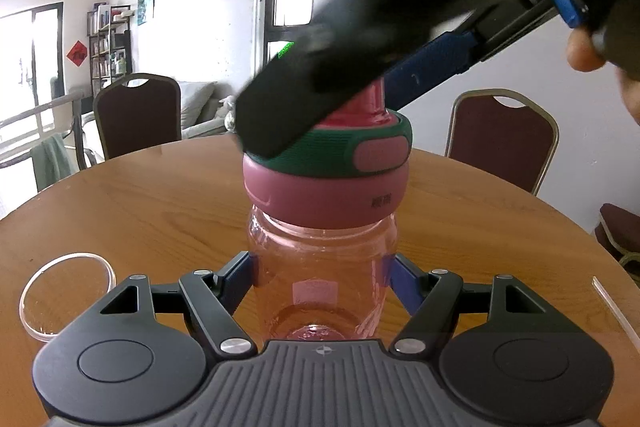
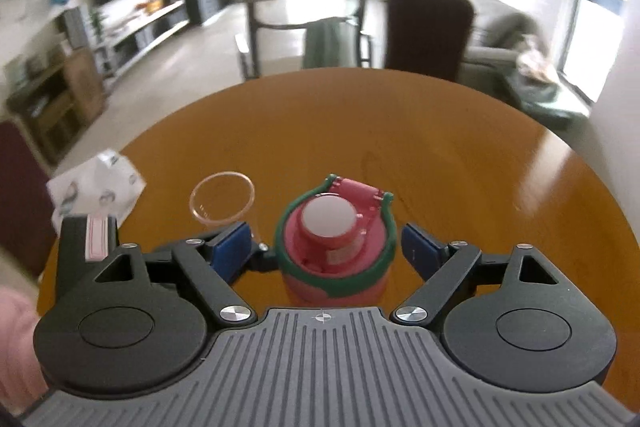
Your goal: Unscrew bottle cap and pour
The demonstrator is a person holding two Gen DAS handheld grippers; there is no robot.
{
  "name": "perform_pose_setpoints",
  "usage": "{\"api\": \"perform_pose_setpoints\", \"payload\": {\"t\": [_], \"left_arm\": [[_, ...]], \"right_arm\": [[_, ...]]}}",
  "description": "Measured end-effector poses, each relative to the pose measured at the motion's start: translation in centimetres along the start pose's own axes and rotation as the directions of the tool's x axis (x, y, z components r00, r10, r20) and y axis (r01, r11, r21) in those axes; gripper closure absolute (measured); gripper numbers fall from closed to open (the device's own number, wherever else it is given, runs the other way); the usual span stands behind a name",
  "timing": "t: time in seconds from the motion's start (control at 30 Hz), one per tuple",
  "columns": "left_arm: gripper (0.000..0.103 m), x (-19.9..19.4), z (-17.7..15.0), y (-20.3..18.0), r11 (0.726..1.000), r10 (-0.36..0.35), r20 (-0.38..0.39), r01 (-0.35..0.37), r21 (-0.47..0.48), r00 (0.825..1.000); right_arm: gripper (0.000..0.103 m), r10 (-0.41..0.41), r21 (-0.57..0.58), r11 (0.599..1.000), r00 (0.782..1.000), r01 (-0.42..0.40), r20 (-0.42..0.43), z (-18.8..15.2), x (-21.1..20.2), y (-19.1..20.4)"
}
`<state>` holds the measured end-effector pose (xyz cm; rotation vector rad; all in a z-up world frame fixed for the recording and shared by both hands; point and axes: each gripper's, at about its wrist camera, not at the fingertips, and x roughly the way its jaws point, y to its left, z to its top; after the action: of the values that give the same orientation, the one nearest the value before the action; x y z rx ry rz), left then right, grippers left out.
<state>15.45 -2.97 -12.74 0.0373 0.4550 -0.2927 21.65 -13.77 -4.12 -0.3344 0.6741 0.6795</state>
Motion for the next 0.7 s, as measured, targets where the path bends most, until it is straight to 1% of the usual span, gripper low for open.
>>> {"api": "perform_pose_setpoints", "payload": {"t": [0.07,0.13,0.17,0.27,0.33,0.4,0.47,0.5,0.67,0.7], "left_arm": [[0.032,0.0,0.0,0.0,1.000,0.000,-0.002,0.000,0.002,1.000],[0.032,0.1,0.0,0.1,1.000,-0.001,-0.003,0.001,0.001,1.000],[0.032,0.2,0.0,0.2,1.000,-0.002,-0.003,0.002,0.001,1.000],[0.032,0.4,0.0,0.5,1.000,-0.007,-0.003,0.007,-0.001,1.000],[0.032,0.5,0.0,0.7,1.000,-0.014,-0.003,0.013,-0.006,1.000],[0.032,0.5,0.0,0.8,1.000,-0.021,-0.003,0.021,-0.011,1.000],[0.032,0.4,-0.1,0.7,1.000,-0.024,-0.004,0.024,-0.009,1.000],[0.032,0.4,0.0,0.7,1.000,-0.026,-0.004,0.026,-0.007,1.000],[0.032,0.5,0.1,0.8,0.999,-0.030,-0.006,0.030,-0.013,1.000],[0.032,0.6,0.1,0.9,0.999,-0.030,-0.007,0.030,-0.014,1.000]], "right_arm": [[0.020,-0.041,0.036,0.999,0.999,0.040,0.004,0.0,0.1,0.6],[0.031,-0.081,0.072,0.994,0.997,0.080,0.007,0.0,0.2,1.3],[0.031,-0.101,0.091,0.991,0.995,0.100,0.007,0.1,0.3,1.6],[0.032,-0.081,0.066,0.995,0.997,0.081,0.000,0.2,0.2,1.5],[0.032,-0.041,0.019,0.999,0.999,0.041,-0.004,0.4,0.7,1.2],[0.032,0.027,-0.039,0.999,1.000,-0.027,-0.004,0.4,0.7,0.2],[0.032,0.104,-0.115,0.988,0.995,-0.103,-0.001,0.3,0.8,-0.8],[0.032,0.128,-0.135,0.983,0.992,-0.125,0.008,0.2,0.8,-1.1],[0.031,0.227,-0.207,0.955,0.972,-0.211,0.055,-0.5,0.8,-2.1],[0.031,0.217,-0.207,0.958,0.974,-0.200,0.063,-0.6,0.7,-1.9]]}}
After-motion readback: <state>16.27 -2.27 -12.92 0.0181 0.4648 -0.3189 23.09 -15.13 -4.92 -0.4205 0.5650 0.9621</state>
